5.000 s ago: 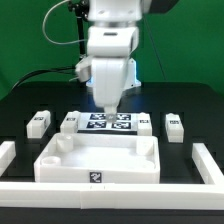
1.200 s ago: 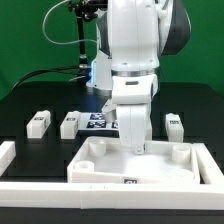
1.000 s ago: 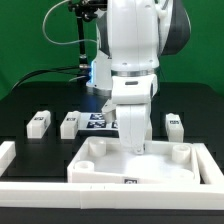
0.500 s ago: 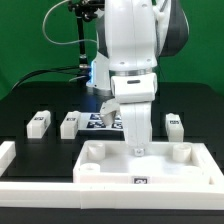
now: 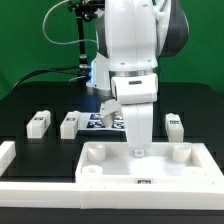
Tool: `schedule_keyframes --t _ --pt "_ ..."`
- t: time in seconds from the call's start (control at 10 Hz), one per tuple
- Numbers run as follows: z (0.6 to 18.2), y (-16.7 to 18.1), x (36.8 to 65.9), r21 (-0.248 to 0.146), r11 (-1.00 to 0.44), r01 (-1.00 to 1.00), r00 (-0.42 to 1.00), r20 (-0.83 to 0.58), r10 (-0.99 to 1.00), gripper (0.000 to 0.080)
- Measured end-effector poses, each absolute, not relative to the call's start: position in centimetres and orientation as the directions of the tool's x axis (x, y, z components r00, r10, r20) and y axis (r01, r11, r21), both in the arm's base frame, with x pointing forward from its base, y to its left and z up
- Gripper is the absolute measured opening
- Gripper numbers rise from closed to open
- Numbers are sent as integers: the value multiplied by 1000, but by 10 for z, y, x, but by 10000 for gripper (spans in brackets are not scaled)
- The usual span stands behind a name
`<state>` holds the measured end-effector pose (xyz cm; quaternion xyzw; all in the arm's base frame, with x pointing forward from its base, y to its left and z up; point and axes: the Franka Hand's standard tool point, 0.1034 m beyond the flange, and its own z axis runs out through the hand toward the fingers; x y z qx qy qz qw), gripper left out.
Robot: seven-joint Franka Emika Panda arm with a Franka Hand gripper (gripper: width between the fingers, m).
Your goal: Assemble desk
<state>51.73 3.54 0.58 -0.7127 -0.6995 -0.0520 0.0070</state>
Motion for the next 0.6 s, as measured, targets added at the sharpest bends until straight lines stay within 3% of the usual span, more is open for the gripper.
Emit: schedule_keyframes --t 0.2,0.3,0.4,0.5,0.6 --pt "6 35 517 63 -22 998 16 84 996 417" --pt "6 35 517 62 -22 998 17 84 996 417" --pt "6 35 517 62 -22 998 17 84 996 552" --pt "6 35 517 62 -22 998 17 84 996 619" --pt "5 35 517 62 -22 998 17 84 996 619"
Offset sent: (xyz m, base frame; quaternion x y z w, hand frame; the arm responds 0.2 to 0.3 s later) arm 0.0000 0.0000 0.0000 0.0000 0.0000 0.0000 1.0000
